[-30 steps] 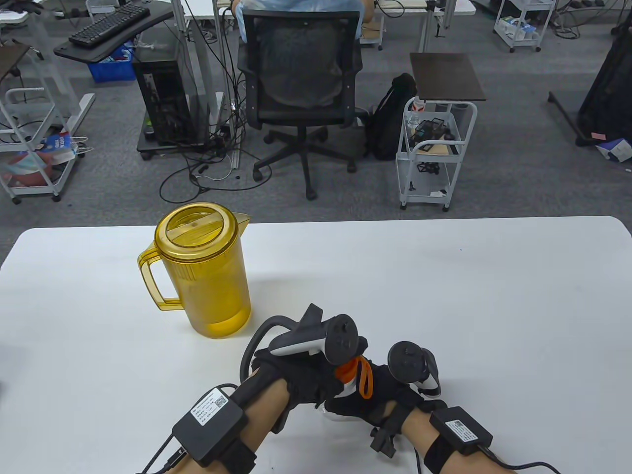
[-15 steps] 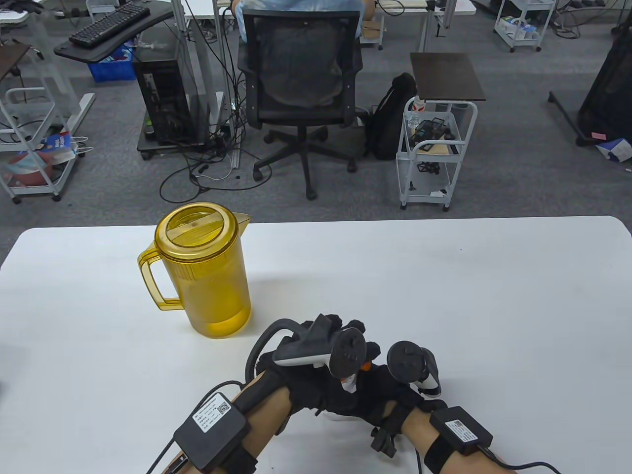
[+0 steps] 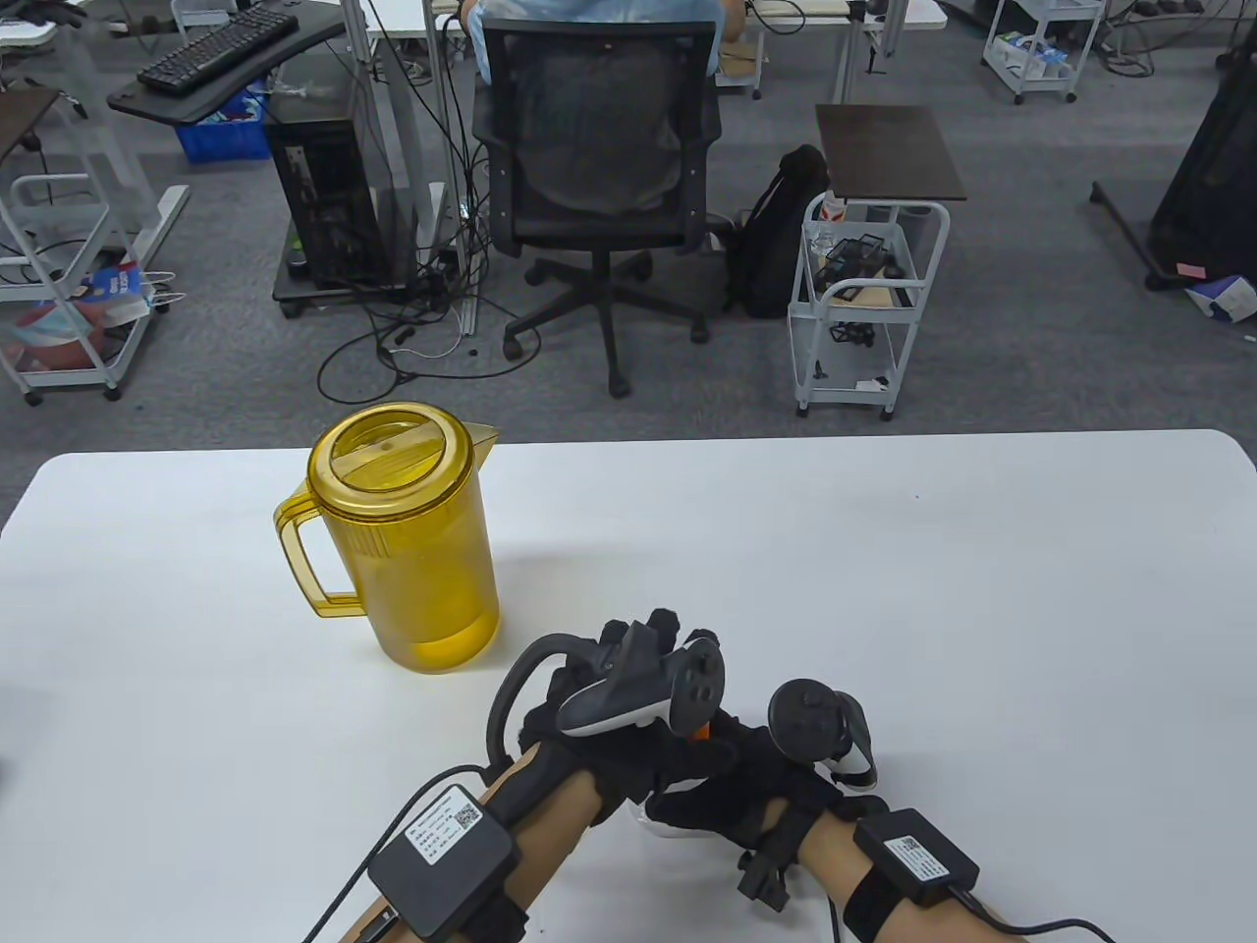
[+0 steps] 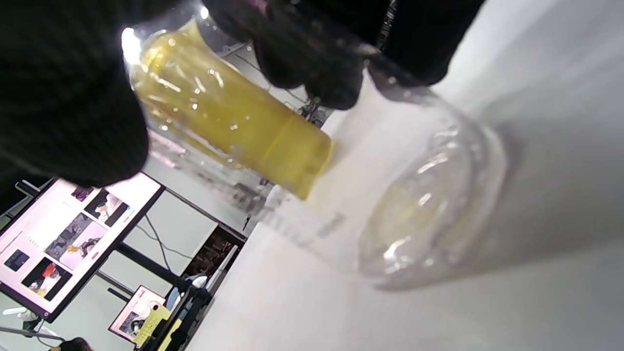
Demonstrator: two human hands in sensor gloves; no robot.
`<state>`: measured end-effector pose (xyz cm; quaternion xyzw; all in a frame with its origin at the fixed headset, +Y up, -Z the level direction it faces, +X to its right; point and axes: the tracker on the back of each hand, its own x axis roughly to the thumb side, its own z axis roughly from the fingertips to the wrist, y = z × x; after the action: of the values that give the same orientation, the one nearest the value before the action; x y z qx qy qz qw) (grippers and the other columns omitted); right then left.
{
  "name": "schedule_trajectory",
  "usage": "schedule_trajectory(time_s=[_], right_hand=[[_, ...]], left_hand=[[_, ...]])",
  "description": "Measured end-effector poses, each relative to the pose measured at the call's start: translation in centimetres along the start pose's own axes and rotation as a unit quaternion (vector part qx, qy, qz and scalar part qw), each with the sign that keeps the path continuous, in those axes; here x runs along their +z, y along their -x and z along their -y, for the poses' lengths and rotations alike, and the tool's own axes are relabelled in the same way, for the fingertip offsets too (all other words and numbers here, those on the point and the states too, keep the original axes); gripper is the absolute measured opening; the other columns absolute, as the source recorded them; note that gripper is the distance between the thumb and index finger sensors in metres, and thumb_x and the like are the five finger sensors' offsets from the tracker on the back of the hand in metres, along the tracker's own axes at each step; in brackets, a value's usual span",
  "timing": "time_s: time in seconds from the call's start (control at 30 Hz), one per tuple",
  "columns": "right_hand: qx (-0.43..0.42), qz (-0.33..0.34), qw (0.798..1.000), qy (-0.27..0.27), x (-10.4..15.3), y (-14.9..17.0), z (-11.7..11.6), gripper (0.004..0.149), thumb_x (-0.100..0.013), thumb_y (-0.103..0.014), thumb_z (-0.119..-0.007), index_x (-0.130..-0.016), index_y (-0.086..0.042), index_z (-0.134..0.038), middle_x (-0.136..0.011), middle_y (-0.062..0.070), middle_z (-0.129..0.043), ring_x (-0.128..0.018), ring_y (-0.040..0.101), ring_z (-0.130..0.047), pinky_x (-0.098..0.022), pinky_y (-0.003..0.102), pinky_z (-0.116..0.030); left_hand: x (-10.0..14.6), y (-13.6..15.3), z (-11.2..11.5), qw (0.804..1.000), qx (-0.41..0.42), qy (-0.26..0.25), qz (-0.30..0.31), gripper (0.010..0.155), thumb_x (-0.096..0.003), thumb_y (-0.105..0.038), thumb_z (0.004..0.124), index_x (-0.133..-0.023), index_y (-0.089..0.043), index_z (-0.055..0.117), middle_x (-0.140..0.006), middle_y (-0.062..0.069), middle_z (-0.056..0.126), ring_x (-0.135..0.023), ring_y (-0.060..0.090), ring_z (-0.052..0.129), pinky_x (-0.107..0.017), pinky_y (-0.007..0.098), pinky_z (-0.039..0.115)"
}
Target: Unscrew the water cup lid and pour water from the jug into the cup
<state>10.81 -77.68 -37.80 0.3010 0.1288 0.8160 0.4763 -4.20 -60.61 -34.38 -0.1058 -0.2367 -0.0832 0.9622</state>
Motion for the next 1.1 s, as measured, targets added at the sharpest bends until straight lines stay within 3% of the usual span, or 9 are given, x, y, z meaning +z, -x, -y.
schedule_trajectory(time_s=[0.13,0.27,0.4,0.5,0.6,0.67,0.77,0.9,1.1], right_hand=[[0.000,-0.002,1.000,-0.002,0.0,0.0,0.0,0.107,-0.030,-0.064,-0.104,-0.106,-0.027,-0.039,-0.109,0.006,-0.053,-0.100,0.036,-0.073,-0.072,0.059,-0.071],[0.003,-0.003,1.000,-0.004,0.0,0.0,-0.1,0.107,-0.030,-0.064,-0.104,-0.106,-0.028,-0.038,-0.110,0.005,-0.053,-0.100,0.036,-0.073,-0.073,0.058,-0.071],[0.004,-0.004,1.000,-0.005,-0.1,0.0,-0.1,0.107,-0.030,-0.064,-0.104,-0.106,-0.028,-0.038,-0.110,0.006,-0.053,-0.100,0.036,-0.073,-0.072,0.058,-0.071],[0.005,-0.004,1.000,-0.005,-0.1,0.0,-0.1,0.107,-0.030,-0.064,-0.104,-0.106,-0.028,-0.038,-0.109,0.006,-0.053,-0.100,0.036,-0.073,-0.072,0.058,-0.071],[0.005,-0.005,1.000,-0.005,-0.1,0.0,-0.1,0.107,-0.030,-0.064,-0.104,-0.106,-0.028,-0.039,-0.109,0.006,-0.053,-0.100,0.036,-0.073,-0.073,0.058,-0.071],[0.005,-0.005,1.000,-0.007,-0.1,0.0,-0.1,0.107,-0.030,-0.064,-0.104,-0.106,-0.028,-0.039,-0.109,0.006,-0.053,-0.100,0.036,-0.073,-0.073,0.058,-0.071],[0.005,-0.006,1.000,-0.006,-0.1,0.0,-0.1,0.107,-0.030,-0.064,-0.104,-0.106,-0.028,-0.039,-0.109,0.006,-0.053,-0.100,0.036,-0.073,-0.072,0.058,-0.071],[0.006,-0.006,1.000,-0.006,-0.1,0.0,-0.1,0.107,-0.030,-0.064,-0.104,-0.106,-0.028,-0.039,-0.109,0.006,-0.053,-0.099,0.036,-0.073,-0.072,0.058,-0.071],[0.008,-0.007,1.000,-0.005,-0.1,0.0,-0.1,0.107,-0.030,-0.065,-0.104,-0.105,-0.028,-0.039,-0.109,0.006,-0.053,-0.099,0.036,-0.074,-0.073,0.058,-0.071]], left_hand=[[1.0,0.0,0.0,0.997,0.007,0.041,0.060,0.089,-0.0413,-0.070,0.087,-0.113,-0.058,0.036,-0.127,-0.014,0.029,-0.112,0.038,0.068,-0.079,0.054,0.066],[1.0,-0.1,-0.3,0.998,-0.014,0.044,0.051,0.088,-0.0435,-0.055,0.095,-0.112,-0.058,0.039,-0.126,-0.010,0.043,-0.099,0.034,0.082,-0.074,0.046,0.073],[0.5,-0.4,-0.8,0.999,-0.029,0.033,0.020,0.092,-0.0374,-0.069,0.094,-0.114,-0.050,0.046,-0.119,-0.002,0.060,-0.085,0.032,0.092,-0.069,0.047,0.076],[0.3,-0.1,-1.1,0.999,-0.040,-0.010,0.012,0.097,-0.0313,-0.079,0.090,-0.112,-0.038,0.055,-0.109,-0.002,0.077,-0.094,0.026,0.088,-0.074,0.045,0.073],[0.6,0.6,-1.1,0.999,-0.002,-0.035,0.024,0.099,-0.0301,-0.080,0.089,-0.110,-0.033,0.056,-0.106,0.000,0.079,-0.086,0.026,0.091,-0.070,0.045,0.075],[1.1,1.7,-1.3,0.998,0.031,-0.051,0.029,0.098,-0.0322,-0.079,0.088,-0.112,-0.036,0.052,-0.108,0.003,0.076,-0.082,0.026,0.093,-0.068,0.045,0.077],[2.2,4.0,-1.3,0.991,0.096,-0.083,0.036,0.087,-0.0361,-0.078,0.084,-0.113,-0.058,0.047,-0.108,0.007,0.072,-0.082,0.027,0.091,-0.069,0.046,0.077],[3.9,7.4,-0.1,0.976,0.178,-0.120,0.025,0.080,-0.0366,-0.077,0.084,-0.109,-0.055,0.058,-0.108,0.009,0.070,-0.079,0.029,0.092,-0.065,0.047,0.079],[5.8,13.0,4.9,0.956,0.283,-0.075,-0.012,0.085,-0.0372,-0.077,0.083,-0.112,-0.046,0.058,-0.109,0.008,0.073,-0.069,0.031,0.095,-0.058,0.047,0.083]])
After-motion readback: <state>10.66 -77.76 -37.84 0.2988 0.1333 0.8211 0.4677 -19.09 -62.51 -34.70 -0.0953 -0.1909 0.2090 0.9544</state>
